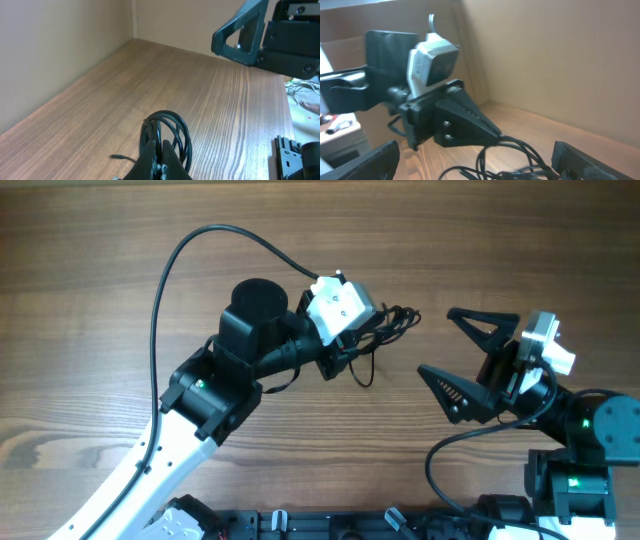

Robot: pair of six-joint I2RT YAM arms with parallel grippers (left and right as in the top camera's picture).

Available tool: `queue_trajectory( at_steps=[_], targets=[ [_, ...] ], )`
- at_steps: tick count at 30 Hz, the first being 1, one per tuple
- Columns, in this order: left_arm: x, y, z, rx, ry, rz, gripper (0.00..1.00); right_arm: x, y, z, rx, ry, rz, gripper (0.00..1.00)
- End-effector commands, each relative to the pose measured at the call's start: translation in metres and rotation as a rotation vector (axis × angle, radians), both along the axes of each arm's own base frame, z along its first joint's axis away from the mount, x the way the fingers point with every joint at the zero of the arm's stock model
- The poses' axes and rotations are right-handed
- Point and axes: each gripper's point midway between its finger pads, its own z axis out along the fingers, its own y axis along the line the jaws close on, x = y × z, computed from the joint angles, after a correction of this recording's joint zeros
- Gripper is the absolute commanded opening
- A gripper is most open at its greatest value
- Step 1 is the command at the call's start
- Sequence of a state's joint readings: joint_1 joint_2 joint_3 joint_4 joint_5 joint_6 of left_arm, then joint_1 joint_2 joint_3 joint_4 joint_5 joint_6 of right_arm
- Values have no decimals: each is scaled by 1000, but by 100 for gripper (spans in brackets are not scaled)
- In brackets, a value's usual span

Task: Untangle cables
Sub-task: 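Open the right gripper and reach it back toward the bundle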

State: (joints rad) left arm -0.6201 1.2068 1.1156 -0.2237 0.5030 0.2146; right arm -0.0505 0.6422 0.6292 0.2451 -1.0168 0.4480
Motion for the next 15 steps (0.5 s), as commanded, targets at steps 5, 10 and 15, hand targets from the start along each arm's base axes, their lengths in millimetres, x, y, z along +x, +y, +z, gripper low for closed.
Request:
queue_trajectory(
  at_steps=[5,10,15],
  targets=[
    [8,-1,21,-112,49,58,4,29,-17,-29,206,396,-126,100],
    [0,-13,33,-158,35,24,4,29,-5,-40,263,563,-5,100],
    [-6,-25,40,-183,6,-11,4,11,13,-30,187,487,199,100]
  ],
)
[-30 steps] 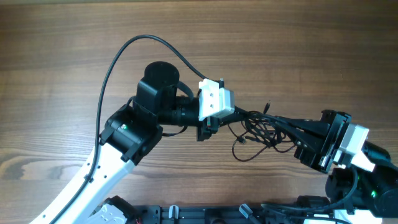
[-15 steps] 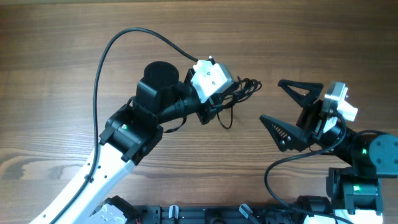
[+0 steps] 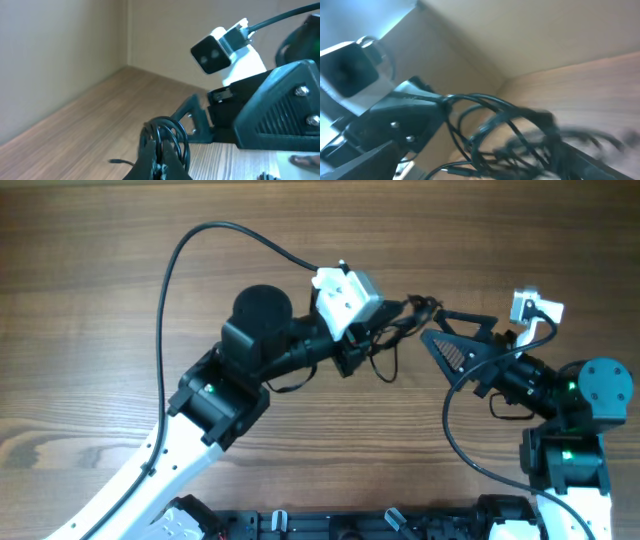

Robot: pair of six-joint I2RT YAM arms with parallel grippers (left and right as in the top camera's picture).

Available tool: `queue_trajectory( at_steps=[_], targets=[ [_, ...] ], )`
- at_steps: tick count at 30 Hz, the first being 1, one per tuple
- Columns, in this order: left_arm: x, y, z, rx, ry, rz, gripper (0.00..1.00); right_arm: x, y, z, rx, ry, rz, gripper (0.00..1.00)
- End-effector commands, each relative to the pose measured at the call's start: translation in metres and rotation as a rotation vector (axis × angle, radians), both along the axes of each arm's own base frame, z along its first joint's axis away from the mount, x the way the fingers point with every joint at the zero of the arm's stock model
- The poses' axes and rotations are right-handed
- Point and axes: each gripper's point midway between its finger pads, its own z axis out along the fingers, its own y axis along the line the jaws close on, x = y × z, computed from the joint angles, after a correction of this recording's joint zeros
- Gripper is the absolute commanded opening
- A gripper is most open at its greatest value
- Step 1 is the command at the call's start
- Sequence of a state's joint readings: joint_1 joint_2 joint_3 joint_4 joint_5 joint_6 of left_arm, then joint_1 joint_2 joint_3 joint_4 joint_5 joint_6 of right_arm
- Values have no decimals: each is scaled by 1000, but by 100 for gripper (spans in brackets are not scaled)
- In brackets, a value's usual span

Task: Untangle cables

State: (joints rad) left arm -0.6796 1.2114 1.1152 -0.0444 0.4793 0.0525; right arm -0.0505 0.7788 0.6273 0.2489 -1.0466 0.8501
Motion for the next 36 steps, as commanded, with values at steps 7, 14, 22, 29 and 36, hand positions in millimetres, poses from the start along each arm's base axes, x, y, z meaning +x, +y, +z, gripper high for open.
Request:
queue_trajectory(
  at_steps=[7,14,22,29,36],
  targets=[
    [-13,-16,12,-63,10,-47,4,-2,11,-13,0,53,145,89],
    [-32,-30,13,-65,9,-103,4,13,7,-8,8,10,98,29],
    [20,3,-1,-33,69,166,13,13,7,-8,-5,-13,100,4],
    [34,20,-21,-42,244,263,69,11,7,8,-15,-121,96,4],
    [7,4,-24,-32,290,85,87,10,7,11,-17,-144,97,4]
  ],
)
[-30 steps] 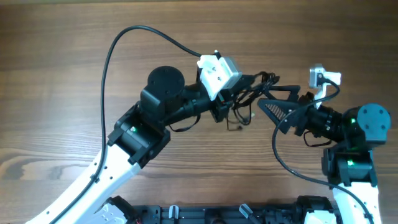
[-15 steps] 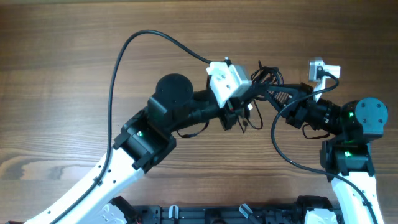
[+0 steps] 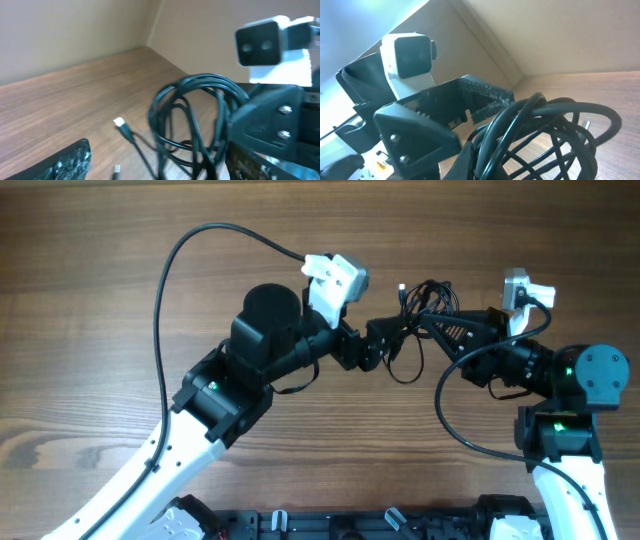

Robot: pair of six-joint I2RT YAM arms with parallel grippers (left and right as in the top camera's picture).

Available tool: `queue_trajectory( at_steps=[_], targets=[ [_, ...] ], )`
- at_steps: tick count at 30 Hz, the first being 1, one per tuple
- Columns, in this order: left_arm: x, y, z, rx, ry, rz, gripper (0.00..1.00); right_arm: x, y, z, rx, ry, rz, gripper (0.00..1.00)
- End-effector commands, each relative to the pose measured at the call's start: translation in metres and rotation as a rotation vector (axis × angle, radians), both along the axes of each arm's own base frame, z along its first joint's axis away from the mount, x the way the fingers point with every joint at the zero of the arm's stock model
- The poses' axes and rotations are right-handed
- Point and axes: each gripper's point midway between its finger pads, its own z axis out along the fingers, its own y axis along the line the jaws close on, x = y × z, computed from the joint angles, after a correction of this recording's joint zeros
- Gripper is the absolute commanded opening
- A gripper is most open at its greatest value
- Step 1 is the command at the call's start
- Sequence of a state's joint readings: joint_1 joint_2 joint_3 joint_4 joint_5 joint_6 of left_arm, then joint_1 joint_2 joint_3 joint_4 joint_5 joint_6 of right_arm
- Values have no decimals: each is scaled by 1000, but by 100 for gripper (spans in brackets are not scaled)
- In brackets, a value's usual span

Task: Untangle cables

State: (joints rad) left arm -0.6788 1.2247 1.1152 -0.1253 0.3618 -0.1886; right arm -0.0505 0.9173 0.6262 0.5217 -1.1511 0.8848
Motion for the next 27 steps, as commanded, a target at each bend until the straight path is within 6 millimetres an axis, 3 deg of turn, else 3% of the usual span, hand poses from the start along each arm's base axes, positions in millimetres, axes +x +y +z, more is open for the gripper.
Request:
queue_trajectory(
  at_steps=[1,7,10,13,17,22,27],
  targets=[
    [-11,-5,-1,-6,19,-71,87,-1,0,7,-9,-58,-5,4],
    [-12,-4,-7,11,43,-70,89,-2,0,8,-10,-67,-2,4],
    [-12,-2,-13,29,60,-58,68,-9,3,13,-22,-117,34,4],
    [4,7,-13,44,36,44,15,-25,9,17,-52,-184,111,4],
    [7,5,0,9,-6,46,5,-28,10,15,-59,-183,134,4],
    [11,7,4,-1,-25,67,4,-30,11,14,-63,-183,148,4],
    [68,81,-10,16,54,622,4,-30,11,14,-63,-183,147,4]
  ],
)
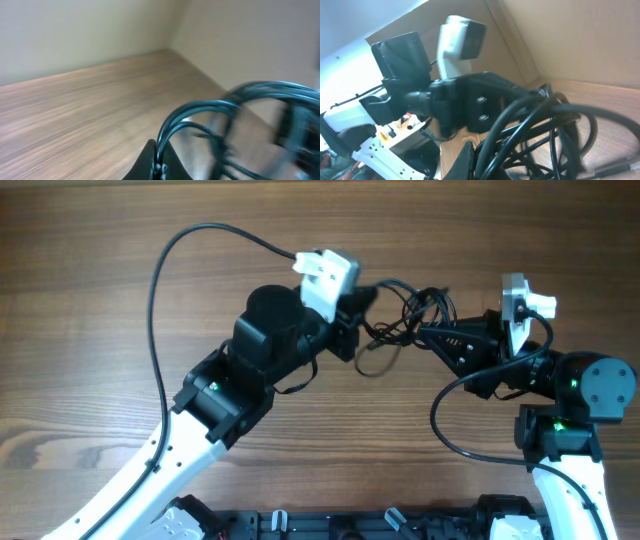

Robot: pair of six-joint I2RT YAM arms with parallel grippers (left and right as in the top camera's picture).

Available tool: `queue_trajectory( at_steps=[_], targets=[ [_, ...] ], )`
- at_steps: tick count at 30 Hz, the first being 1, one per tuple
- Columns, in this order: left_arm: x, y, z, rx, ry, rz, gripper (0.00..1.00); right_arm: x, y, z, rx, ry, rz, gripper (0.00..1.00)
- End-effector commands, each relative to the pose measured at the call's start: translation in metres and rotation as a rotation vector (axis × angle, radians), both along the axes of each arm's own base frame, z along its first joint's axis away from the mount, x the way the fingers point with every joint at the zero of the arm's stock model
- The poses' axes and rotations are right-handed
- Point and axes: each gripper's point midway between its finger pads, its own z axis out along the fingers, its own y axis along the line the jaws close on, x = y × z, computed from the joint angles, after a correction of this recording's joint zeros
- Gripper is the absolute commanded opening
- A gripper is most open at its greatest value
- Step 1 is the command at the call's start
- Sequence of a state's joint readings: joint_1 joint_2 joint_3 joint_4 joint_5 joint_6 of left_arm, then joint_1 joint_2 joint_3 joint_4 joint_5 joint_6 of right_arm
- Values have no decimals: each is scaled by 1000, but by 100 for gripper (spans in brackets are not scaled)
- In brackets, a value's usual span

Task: Untangle cables

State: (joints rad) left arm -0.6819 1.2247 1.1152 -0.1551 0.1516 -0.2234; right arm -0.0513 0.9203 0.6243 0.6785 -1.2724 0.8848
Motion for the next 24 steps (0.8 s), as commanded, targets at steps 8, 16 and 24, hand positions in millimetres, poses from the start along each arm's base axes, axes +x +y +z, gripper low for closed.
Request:
queue_trajectory(
  at_steps=[8,16,24],
  targets=[
    [58,124,24,-120,13,581,4,18,-27,-21,2,159,-85,4],
    [48,130,42,-158,-22,570,4,33,-40,-38,22,268,-129,4],
    [39,180,74,-505,41,787,4,48,-49,-55,52,389,-222,4]
  ],
)
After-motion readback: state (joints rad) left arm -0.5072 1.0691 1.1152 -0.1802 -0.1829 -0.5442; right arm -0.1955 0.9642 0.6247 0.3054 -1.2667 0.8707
